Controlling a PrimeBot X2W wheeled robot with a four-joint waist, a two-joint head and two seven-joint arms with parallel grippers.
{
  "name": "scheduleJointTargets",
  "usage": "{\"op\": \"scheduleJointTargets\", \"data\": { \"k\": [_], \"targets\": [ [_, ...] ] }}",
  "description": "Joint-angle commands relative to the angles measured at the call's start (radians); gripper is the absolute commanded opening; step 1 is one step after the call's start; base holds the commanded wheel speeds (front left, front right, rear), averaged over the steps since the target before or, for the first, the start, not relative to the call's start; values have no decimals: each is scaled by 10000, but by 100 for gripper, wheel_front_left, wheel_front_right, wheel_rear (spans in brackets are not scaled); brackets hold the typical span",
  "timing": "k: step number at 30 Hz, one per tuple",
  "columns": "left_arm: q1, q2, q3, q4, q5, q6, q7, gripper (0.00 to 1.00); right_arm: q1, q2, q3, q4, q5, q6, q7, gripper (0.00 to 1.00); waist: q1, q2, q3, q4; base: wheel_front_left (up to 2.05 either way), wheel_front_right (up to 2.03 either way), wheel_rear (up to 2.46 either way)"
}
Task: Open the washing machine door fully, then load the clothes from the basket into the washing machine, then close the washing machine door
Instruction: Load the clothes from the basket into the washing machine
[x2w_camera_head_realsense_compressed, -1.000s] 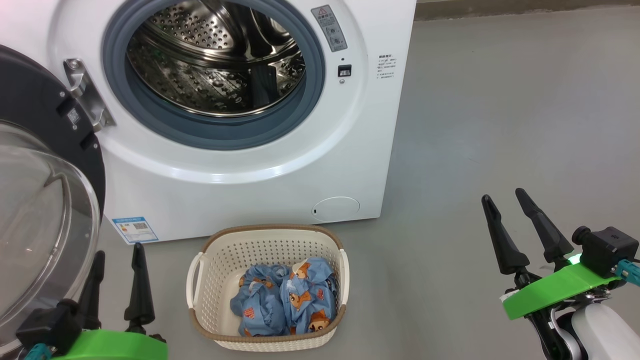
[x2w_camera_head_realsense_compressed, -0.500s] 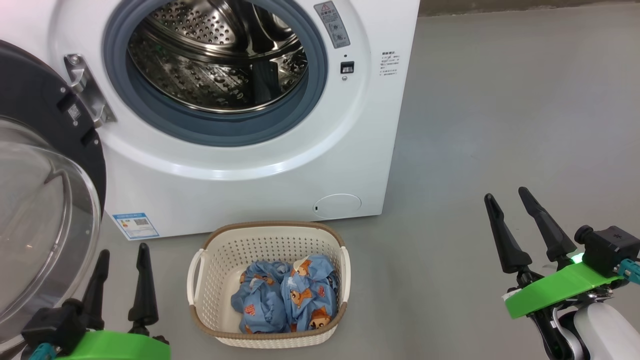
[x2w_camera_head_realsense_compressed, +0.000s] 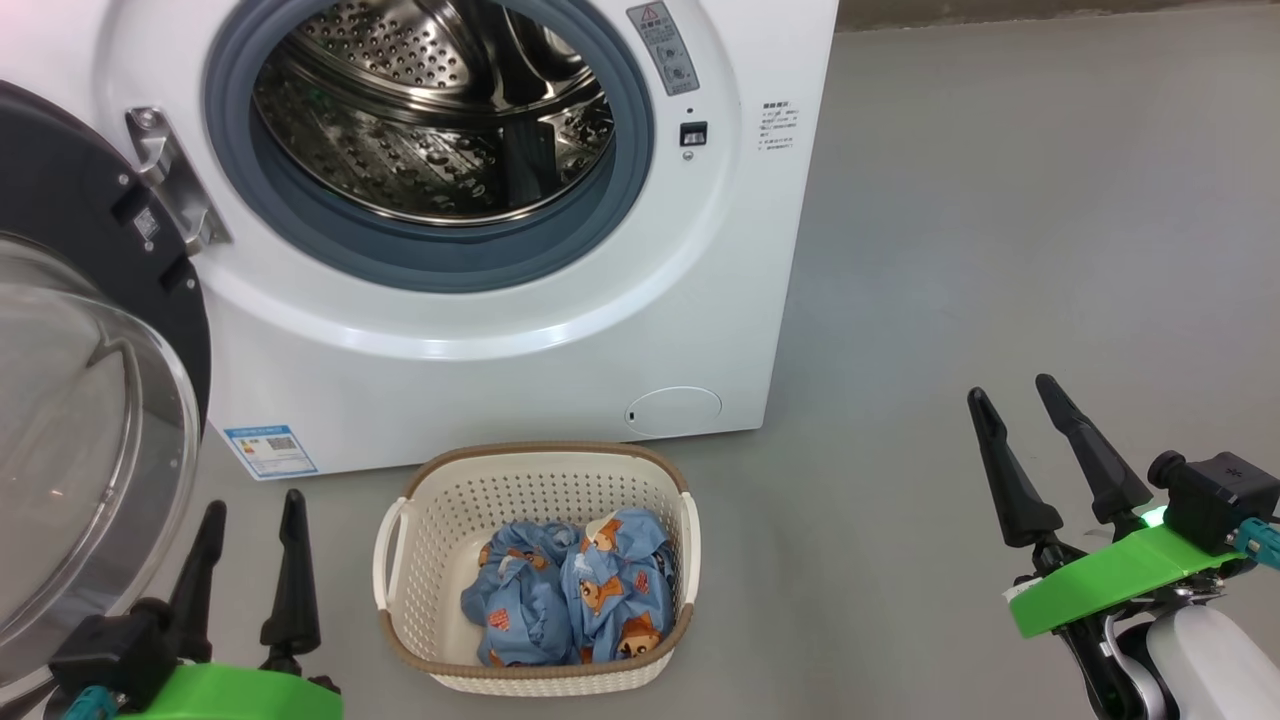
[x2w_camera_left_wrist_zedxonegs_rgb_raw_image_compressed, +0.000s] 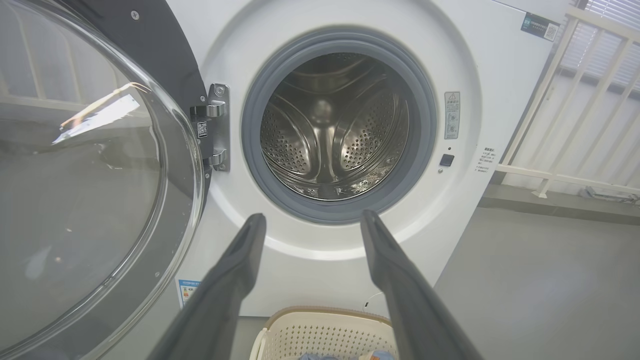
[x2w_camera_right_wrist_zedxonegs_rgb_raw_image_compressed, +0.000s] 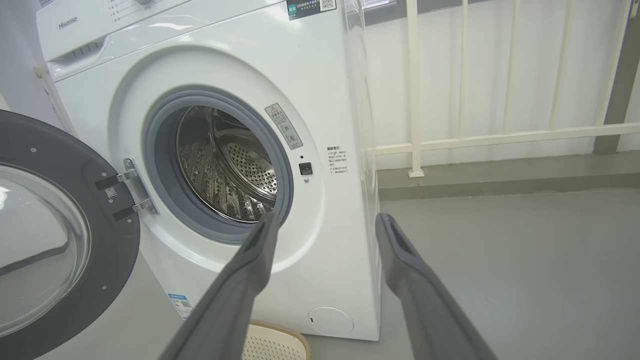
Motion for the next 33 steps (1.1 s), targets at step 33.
{"op": "scheduleJointTargets", "data": {
  "k": [33],
  "targets": [
    [-466,272,276,-43,245,17,-134,100,-99,-49,86,-276,-126,46,-94,100,0,0,112,130,0,0,0]
  ]
}}
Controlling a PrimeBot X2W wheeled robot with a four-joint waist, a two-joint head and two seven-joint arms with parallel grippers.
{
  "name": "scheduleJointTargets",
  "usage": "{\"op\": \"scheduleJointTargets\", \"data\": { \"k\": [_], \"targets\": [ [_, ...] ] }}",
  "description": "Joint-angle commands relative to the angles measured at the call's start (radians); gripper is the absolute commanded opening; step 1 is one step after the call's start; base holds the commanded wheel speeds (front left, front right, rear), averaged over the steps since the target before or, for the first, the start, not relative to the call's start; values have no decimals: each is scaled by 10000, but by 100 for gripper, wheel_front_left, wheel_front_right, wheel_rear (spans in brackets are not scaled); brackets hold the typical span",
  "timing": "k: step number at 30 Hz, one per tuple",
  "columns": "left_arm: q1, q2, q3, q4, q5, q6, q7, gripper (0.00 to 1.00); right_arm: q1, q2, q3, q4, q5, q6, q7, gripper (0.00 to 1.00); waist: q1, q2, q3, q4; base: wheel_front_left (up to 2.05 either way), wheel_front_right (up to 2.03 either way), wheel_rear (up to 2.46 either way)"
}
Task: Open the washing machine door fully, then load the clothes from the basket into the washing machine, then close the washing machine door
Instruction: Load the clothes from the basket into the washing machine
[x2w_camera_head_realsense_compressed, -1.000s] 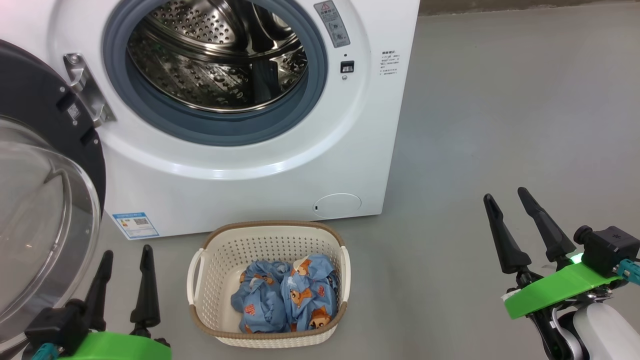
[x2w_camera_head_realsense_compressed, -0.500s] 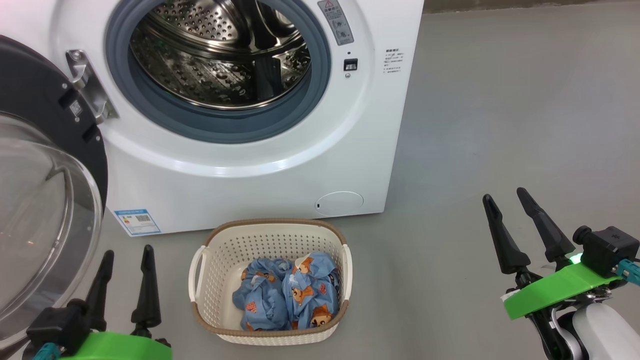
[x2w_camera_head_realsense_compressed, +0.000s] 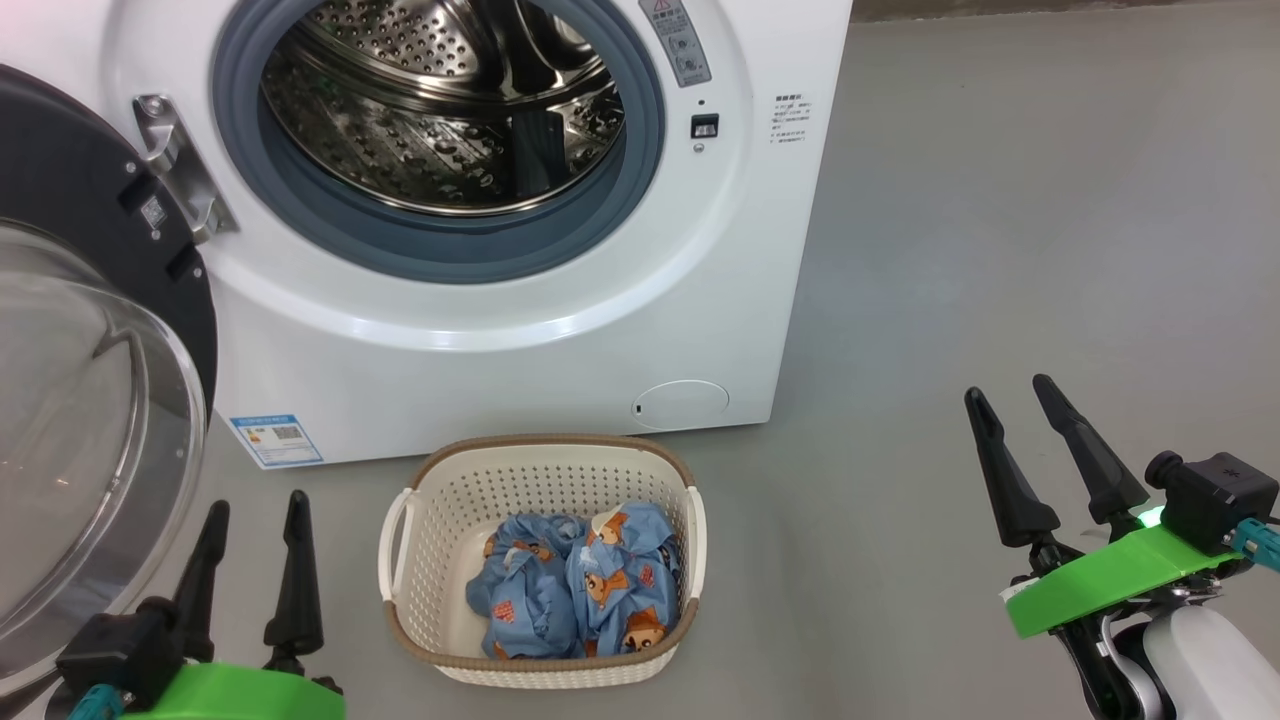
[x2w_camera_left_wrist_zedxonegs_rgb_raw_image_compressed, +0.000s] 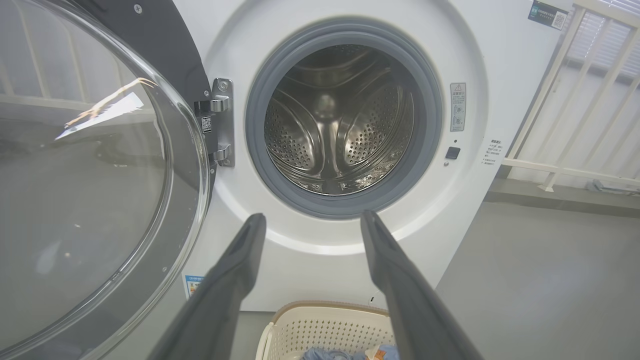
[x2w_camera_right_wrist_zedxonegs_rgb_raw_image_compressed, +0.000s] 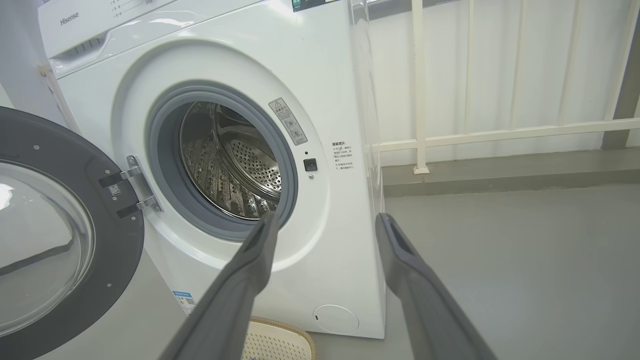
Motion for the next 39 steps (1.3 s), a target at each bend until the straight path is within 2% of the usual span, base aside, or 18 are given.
{"op": "scheduleJointTargets", "data": {
  "k": [1,26,39],
  "targets": [
    [-436,254,351,-114,79,12,-134,100,-97,-107,87,-263,-129,46,-94,100,0,0,-12,1,0,0,0],
    [-455,206,366,-177,39,-74,-135,100,-113,-100,69,-246,-118,46,-94,100,0,0,67,193,87,-87,0],
    [-462,165,377,-178,53,-105,-135,100,-168,-65,99,-207,-126,46,-94,100,0,0,78,180,10,-10,0]
  ]
}}
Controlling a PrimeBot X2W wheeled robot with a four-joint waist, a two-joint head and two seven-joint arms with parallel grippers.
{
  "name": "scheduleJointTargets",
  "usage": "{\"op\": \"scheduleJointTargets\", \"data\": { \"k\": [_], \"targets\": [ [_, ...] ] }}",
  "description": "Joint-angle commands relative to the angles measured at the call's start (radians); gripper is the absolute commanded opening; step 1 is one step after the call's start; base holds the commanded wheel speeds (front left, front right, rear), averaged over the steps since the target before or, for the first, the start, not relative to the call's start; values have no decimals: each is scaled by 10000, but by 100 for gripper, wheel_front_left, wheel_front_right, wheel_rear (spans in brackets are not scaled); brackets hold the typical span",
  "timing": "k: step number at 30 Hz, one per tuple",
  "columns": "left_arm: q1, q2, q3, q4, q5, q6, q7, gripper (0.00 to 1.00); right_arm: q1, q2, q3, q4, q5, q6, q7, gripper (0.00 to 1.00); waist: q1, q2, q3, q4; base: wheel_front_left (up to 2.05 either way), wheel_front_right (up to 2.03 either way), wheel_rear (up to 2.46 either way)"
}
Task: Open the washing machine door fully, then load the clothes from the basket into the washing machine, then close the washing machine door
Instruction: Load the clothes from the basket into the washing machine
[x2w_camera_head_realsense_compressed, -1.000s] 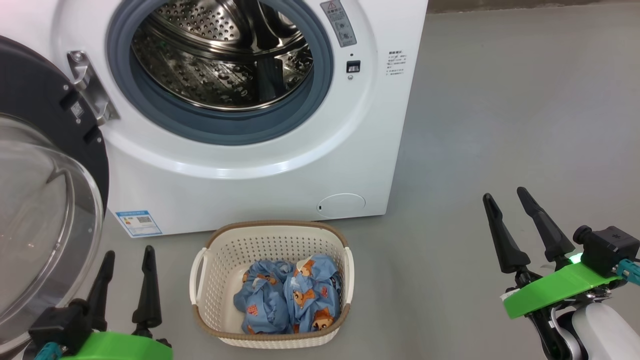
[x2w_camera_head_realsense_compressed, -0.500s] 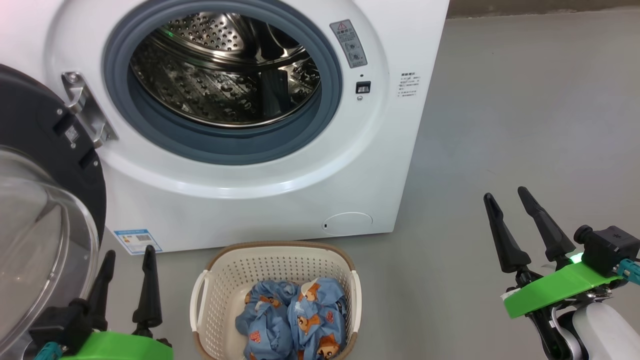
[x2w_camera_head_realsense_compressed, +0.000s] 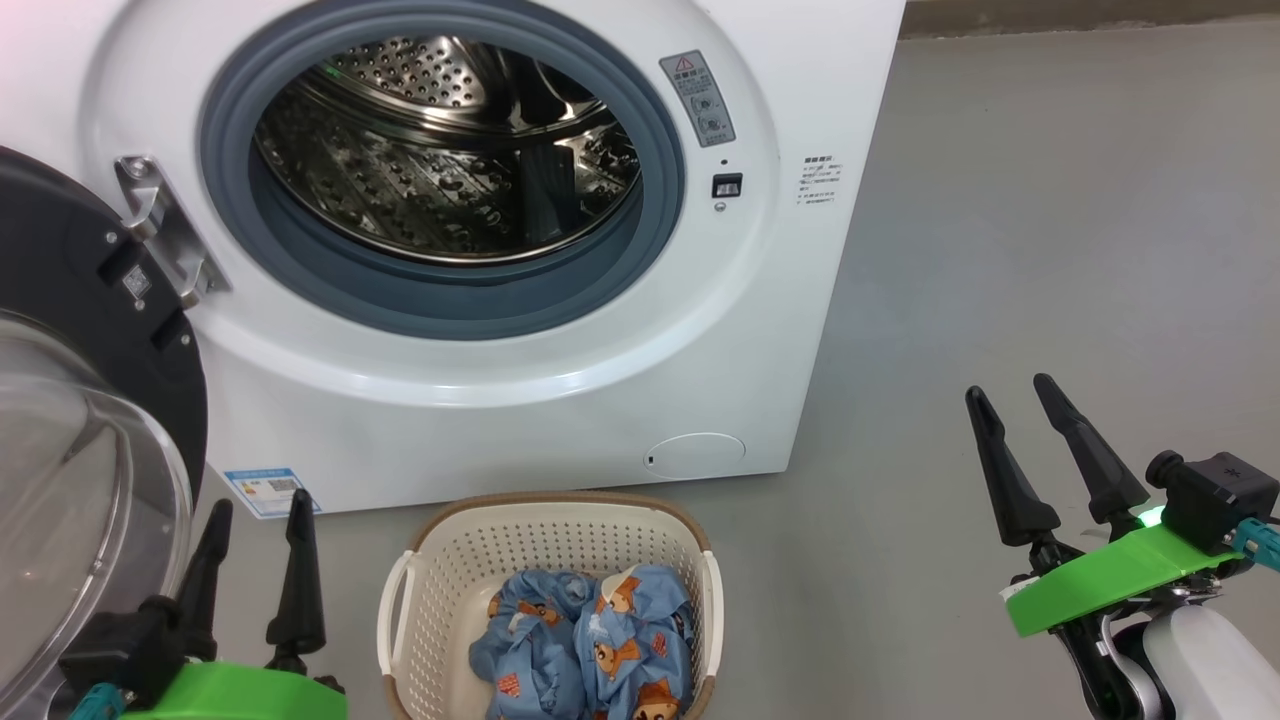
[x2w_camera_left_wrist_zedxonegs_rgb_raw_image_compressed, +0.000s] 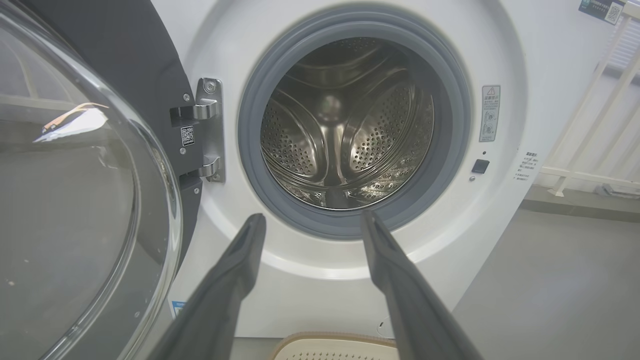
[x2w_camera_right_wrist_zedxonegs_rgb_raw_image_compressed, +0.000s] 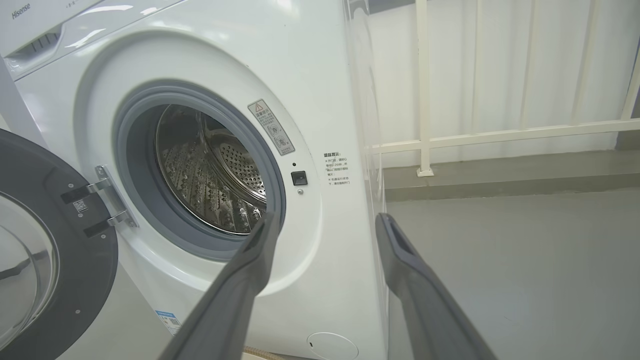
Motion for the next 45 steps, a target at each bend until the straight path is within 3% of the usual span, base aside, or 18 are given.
{"op": "scheduleJointTargets", "data": {
  "k": [1,28,45],
  "targets": [
    [-438,201,373,-194,55,-46,-133,100,-170,-107,150,-211,-123,46,-94,100,0,-1,-3,-2,0,0,0],
    [-537,156,296,7,126,-141,-133,100,-179,-178,313,-195,-66,46,-94,100,0,-1,-28,-3,0,0,0],
    [-1078,21,-15,387,98,-155,32,100,-357,-74,152,-248,-92,46,-94,100,0,-1,766,-150,0,0,0]
  ]
}}
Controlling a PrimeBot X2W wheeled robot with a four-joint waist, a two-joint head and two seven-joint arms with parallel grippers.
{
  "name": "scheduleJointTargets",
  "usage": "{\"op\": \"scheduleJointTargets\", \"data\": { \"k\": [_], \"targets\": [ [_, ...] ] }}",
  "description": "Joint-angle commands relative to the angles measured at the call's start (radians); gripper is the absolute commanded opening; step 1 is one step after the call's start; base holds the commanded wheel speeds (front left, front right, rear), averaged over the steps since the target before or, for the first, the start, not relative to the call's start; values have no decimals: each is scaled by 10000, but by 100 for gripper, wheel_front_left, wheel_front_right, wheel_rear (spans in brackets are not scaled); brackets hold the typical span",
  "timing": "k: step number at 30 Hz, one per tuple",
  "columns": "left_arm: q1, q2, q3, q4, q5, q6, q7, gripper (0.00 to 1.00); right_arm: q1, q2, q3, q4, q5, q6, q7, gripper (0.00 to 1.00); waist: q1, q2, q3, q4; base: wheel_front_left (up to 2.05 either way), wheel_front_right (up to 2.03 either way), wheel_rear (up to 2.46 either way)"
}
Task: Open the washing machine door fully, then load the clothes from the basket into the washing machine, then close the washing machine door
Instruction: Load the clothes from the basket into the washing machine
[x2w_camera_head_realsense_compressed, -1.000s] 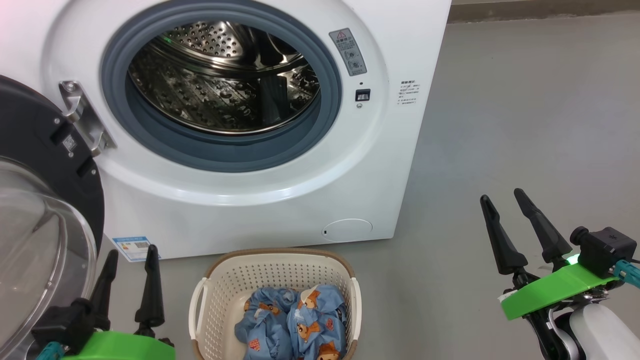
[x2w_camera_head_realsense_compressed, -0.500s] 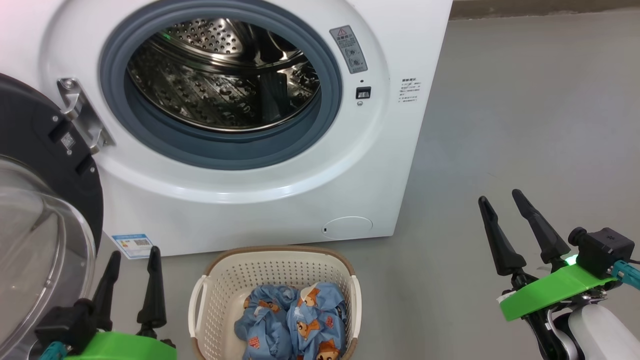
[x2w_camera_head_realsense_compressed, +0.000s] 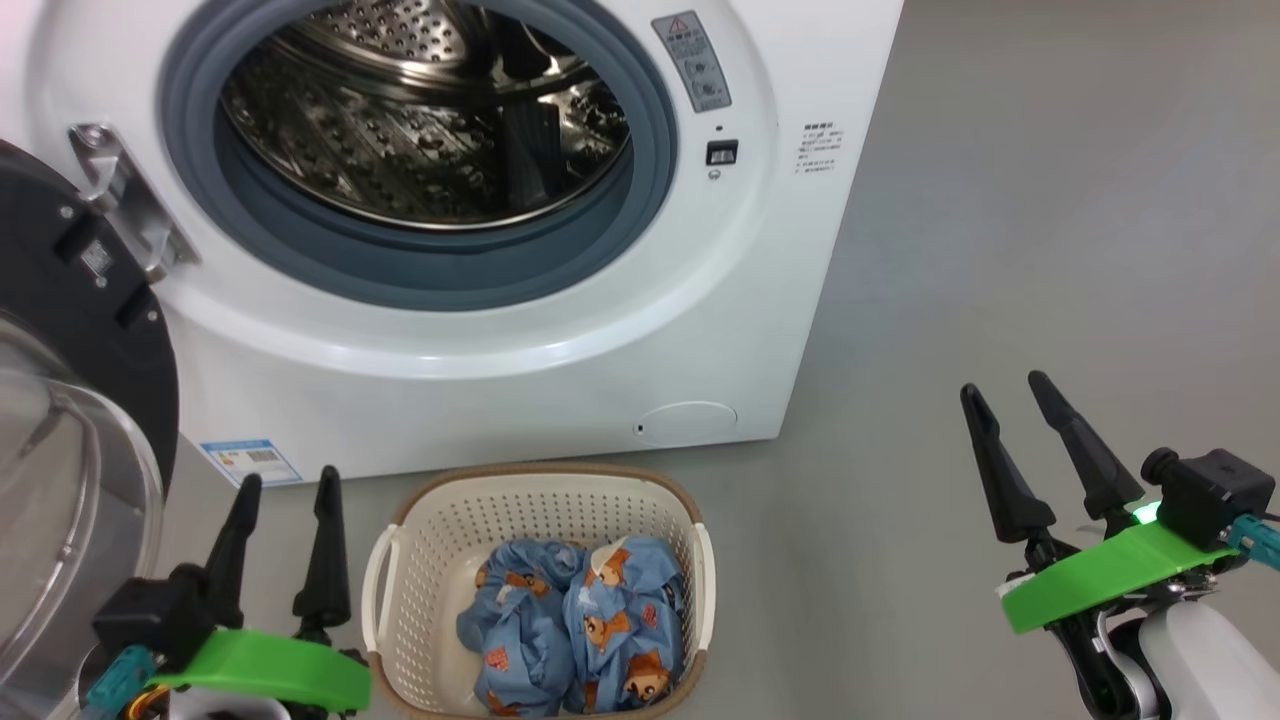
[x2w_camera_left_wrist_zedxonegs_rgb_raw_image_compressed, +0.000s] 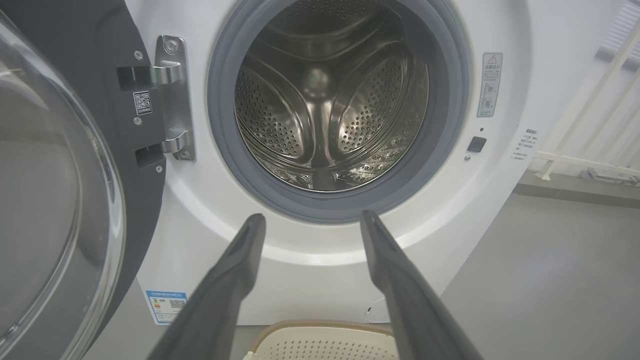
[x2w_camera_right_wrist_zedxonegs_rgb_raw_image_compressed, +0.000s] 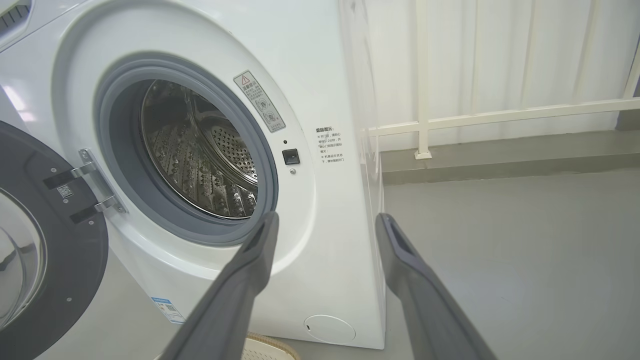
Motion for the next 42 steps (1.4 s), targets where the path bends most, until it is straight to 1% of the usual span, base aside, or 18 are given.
{"op": "scheduleJointTargets", "data": {
  "k": [1,8,21,26,32,42],
  "targets": [
    [-560,158,261,-40,86,-42,19,100,-334,-66,36,-273,-105,46,-94,100,0,-1,288,-45,0,0,0],
    [-1269,-23,-78,664,154,-193,186,100,-593,71,-163,-375,-187,46,-94,100,0,-1,1108,-146,0,0,0],
    [-2542,-407,-662,2176,306,-626,200,100,-1157,268,-373,-491,-292,46,-94,100,0,-1,2403,-336,0,0,0],
    [-3087,-577,-976,3014,366,-880,272,100,-1386,314,-441,-551,-319,46,-94,100,0,-1,2953,-408,0,0,0],
    [-3802,-699,-1335,4243,463,-1076,576,100,-1686,408,-467,-635,-355,46,-94,100,0,-1,3616,-512,0,0,0],
    [-5062,-1139,-1872,6332,638,-1239,964,100,-2104,697,-422,-714,-384,46,-94,100,0,-1,4529,-759,0,0,0]
  ]
}}
